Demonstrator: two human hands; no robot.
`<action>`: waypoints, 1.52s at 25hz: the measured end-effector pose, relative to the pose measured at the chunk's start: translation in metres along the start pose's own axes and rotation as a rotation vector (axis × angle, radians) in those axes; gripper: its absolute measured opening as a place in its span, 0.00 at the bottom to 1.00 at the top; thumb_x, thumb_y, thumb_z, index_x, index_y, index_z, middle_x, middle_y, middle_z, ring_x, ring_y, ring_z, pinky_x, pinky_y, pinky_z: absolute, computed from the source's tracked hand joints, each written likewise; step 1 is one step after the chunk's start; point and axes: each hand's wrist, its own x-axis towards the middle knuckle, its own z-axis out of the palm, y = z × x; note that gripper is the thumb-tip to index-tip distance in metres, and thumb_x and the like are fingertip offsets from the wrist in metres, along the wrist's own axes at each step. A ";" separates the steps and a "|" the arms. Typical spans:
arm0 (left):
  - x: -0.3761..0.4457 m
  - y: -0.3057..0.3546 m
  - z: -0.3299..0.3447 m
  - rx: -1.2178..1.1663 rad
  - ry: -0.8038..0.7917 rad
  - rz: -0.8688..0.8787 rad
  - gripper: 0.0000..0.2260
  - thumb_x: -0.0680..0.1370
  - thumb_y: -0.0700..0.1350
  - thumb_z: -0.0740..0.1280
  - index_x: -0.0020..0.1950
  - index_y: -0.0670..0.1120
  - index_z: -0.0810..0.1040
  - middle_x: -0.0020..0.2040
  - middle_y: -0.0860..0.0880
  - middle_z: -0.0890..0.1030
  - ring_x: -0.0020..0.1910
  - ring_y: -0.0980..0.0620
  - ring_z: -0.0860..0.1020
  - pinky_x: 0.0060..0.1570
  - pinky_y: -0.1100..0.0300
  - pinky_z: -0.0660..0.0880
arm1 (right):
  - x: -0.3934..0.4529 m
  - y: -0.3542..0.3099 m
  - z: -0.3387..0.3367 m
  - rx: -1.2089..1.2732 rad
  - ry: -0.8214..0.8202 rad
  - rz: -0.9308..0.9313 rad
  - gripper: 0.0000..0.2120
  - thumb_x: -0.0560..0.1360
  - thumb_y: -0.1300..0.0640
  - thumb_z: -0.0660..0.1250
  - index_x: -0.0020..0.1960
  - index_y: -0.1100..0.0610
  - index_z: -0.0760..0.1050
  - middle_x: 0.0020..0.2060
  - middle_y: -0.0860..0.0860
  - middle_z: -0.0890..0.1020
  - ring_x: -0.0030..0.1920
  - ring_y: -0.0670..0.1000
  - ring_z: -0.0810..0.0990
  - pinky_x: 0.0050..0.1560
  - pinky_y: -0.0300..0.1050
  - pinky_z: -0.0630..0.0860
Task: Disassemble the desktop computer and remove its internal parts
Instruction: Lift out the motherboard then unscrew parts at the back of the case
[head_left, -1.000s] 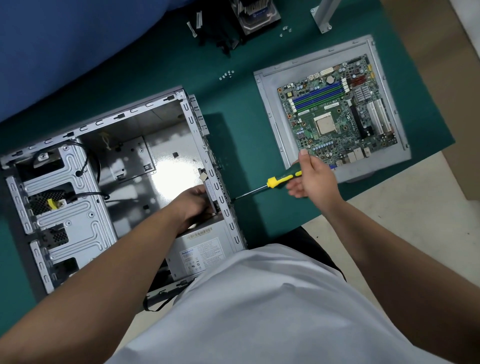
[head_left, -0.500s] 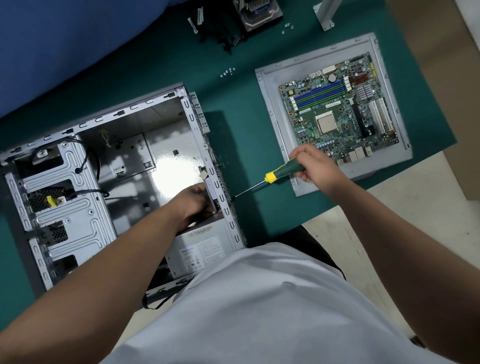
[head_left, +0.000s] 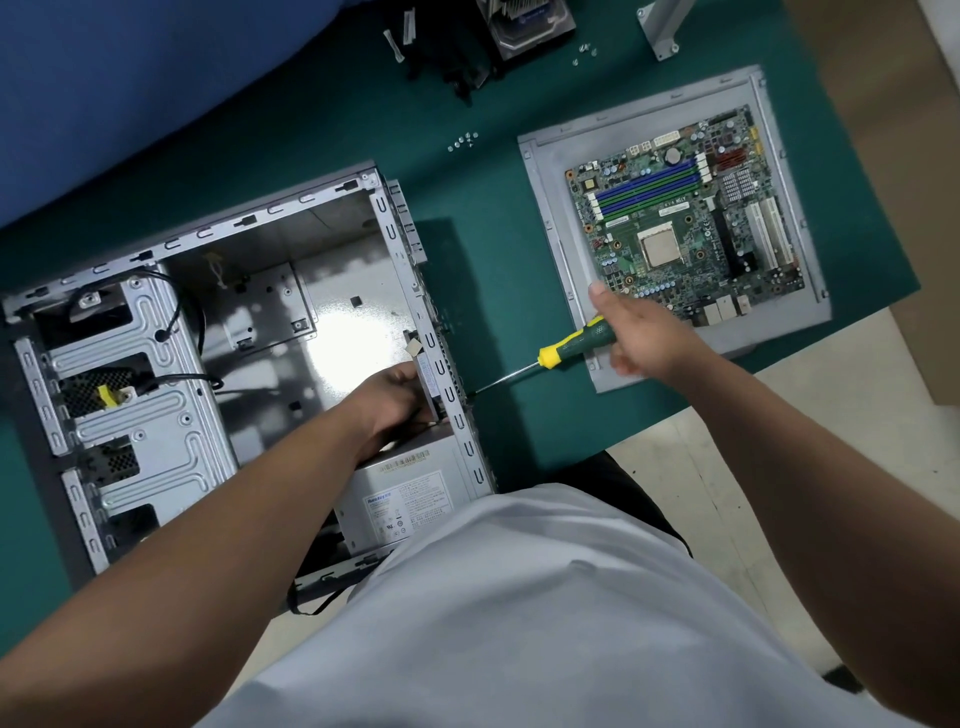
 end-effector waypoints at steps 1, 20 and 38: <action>0.000 0.000 0.000 -0.004 0.000 0.000 0.17 0.81 0.26 0.60 0.45 0.43 0.81 0.32 0.47 0.85 0.29 0.54 0.84 0.27 0.65 0.77 | 0.003 0.001 0.000 -0.018 0.033 -0.009 0.19 0.82 0.37 0.56 0.45 0.49 0.73 0.33 0.51 0.79 0.32 0.47 0.78 0.37 0.47 0.74; 0.004 -0.003 -0.002 -0.061 -0.038 -0.010 0.16 0.83 0.29 0.60 0.47 0.45 0.82 0.37 0.45 0.87 0.33 0.52 0.86 0.30 0.63 0.80 | 0.006 -0.004 0.002 0.190 -0.086 0.014 0.07 0.81 0.56 0.61 0.53 0.52 0.77 0.43 0.59 0.83 0.42 0.58 0.79 0.47 0.54 0.75; 0.009 -0.005 -0.003 -0.081 -0.048 -0.007 0.17 0.82 0.28 0.59 0.48 0.45 0.82 0.35 0.46 0.86 0.32 0.52 0.85 0.28 0.64 0.79 | 0.001 0.001 0.013 0.302 -0.003 0.065 0.07 0.83 0.56 0.59 0.54 0.53 0.75 0.53 0.57 0.81 0.37 0.54 0.83 0.37 0.46 0.78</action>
